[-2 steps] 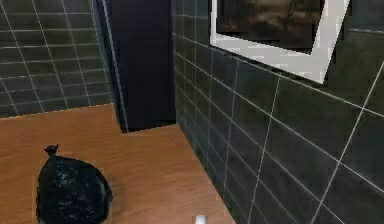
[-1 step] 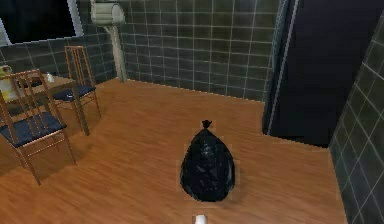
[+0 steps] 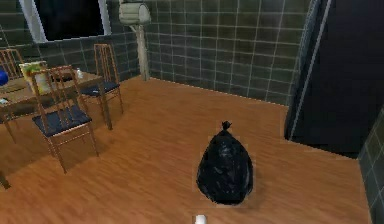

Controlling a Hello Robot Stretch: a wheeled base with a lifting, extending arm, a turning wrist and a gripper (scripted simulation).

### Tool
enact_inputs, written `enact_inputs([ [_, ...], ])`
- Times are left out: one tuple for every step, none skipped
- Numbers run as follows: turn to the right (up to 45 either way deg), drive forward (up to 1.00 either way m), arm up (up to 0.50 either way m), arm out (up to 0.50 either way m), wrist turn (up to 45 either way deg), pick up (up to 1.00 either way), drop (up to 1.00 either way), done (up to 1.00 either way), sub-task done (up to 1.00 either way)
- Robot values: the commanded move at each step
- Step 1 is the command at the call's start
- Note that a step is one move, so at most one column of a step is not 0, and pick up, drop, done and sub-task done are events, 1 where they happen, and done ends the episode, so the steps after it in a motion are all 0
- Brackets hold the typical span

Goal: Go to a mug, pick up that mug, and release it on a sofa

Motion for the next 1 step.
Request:
enact_inputs([
  [0.0, 0.35, 0.0, 0.0, 0.0, 0.0, 0.0, 0.0, 0.0],
])
